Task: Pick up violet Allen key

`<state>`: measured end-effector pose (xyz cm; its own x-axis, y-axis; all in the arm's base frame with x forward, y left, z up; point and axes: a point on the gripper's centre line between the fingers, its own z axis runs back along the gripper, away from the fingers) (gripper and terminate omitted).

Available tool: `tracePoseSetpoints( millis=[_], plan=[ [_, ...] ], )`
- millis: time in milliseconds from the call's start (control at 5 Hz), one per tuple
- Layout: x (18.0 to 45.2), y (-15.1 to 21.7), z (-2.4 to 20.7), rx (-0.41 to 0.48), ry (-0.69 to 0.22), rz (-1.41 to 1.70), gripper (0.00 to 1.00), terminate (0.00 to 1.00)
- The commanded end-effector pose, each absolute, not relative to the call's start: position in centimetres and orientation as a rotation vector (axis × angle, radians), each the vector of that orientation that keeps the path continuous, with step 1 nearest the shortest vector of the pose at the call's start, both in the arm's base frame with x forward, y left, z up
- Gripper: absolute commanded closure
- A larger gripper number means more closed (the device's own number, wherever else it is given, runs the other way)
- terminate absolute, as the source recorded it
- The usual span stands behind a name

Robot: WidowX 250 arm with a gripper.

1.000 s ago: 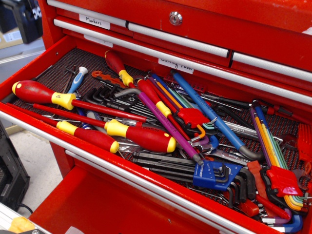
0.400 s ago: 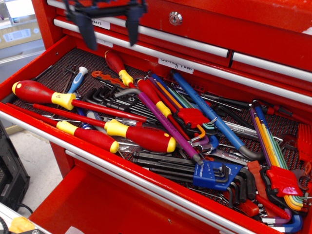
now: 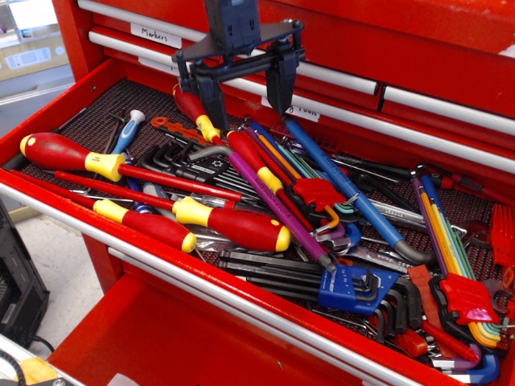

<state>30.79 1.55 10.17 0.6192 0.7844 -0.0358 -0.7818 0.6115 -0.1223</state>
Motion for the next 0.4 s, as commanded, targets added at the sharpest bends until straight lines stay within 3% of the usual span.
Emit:
tracePoseSetpoints(
  millis=[0, 200],
  plan=[
    [31.9, 1.8, 7.9, -0.151, -0.042, 0.977, 0.00, 0.00],
    [32.2, 1.6, 6.2, -0.144, -0.037, 0.994, 0.00, 0.00]
  ],
)
